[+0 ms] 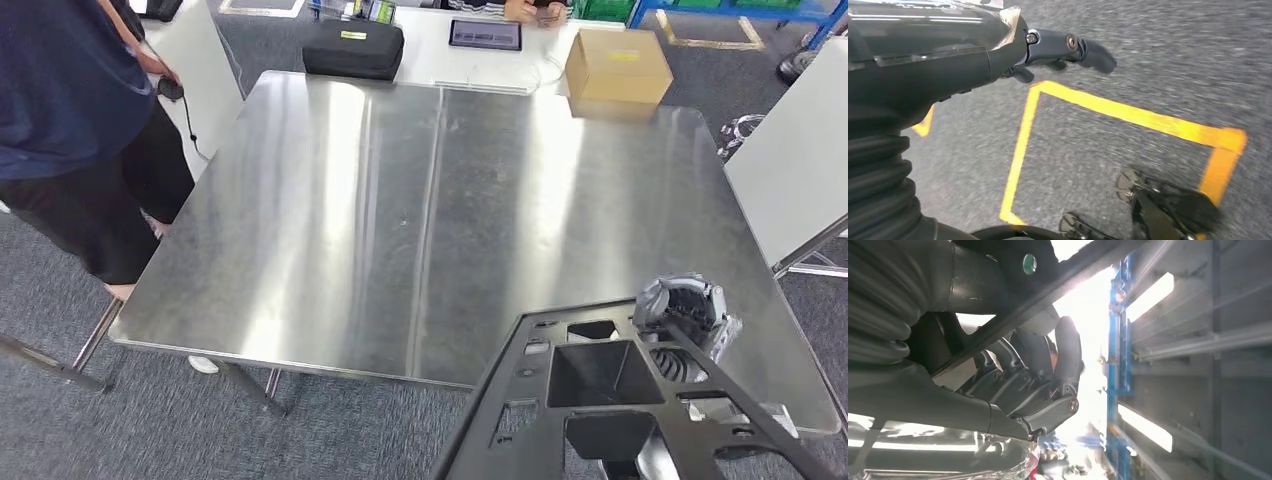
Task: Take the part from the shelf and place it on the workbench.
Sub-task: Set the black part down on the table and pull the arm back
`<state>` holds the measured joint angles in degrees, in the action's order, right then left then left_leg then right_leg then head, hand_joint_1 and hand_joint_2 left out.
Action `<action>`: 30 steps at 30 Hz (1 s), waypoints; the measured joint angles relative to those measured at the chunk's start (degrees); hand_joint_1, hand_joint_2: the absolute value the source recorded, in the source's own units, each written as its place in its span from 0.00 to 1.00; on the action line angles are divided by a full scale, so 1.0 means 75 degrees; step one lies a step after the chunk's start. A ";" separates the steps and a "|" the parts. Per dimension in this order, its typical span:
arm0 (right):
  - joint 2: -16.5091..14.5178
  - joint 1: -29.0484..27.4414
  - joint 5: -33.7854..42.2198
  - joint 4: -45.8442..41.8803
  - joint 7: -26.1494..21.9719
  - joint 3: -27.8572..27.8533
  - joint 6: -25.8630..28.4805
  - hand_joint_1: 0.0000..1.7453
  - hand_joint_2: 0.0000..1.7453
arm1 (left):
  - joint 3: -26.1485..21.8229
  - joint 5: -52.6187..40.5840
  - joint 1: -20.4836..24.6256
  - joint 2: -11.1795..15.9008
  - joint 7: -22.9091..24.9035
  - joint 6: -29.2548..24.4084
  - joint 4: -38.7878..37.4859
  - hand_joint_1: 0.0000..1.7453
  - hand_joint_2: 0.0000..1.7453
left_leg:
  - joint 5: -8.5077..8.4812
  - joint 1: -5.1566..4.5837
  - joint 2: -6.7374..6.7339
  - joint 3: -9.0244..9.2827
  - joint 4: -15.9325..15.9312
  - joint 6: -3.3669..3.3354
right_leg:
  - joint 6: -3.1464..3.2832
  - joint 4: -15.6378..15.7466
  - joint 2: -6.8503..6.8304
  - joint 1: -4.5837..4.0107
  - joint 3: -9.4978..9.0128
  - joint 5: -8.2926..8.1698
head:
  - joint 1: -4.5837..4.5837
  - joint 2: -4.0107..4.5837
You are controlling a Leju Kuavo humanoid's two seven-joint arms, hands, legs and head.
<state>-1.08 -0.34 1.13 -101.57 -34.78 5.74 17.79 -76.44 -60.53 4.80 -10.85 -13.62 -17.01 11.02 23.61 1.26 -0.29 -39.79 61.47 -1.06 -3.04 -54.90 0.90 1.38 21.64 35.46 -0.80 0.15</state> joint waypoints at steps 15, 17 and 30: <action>0.0029 0.0377 -0.0616 0.0535 0.0547 0.0657 -0.0508 1.00 1.00 | 0.0005 -0.0128 0.0038 -0.0009 0.0337 -0.0208 0.0006 0.00 1.00 | 0.0723 -0.0131 0.0192 0.1018 -0.0290 -0.0223 | -0.0126 -0.0423 -0.0101 -0.0060 0.1613 -0.1303 | -0.0083 0.0000; 0.0031 0.0442 -0.0631 0.0614 0.0559 0.0736 -0.0530 1.00 1.00 | 0.0004 -0.0134 0.0036 -0.0011 0.0348 -0.0210 0.0006 0.00 1.00 | 0.0719 -0.0119 0.0181 0.1045 -0.0332 -0.0271 | -0.0099 -0.0420 -0.0087 -0.0066 0.1617 -0.1301 | -0.0074 0.0000; 0.0058 0.0834 -0.0886 0.1197 0.0958 0.0978 -0.0458 1.00 1.00 | 0.0039 -0.0220 0.0039 -0.0001 0.0388 -0.0160 0.0006 0.00 1.00 | 0.0717 -0.0092 0.0149 0.1133 -0.0461 -0.0096 | -0.0005 -0.0424 -0.0063 -0.0108 0.1593 -0.1248 | -0.0076 0.0000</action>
<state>-0.65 5.91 -5.51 -92.59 -27.59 13.07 14.36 -76.14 -62.18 5.09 -10.86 -10.71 -18.21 11.06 28.99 0.57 0.83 -31.29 58.01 -1.78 -3.08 -58.08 0.43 0.57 33.58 26.10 -1.37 0.15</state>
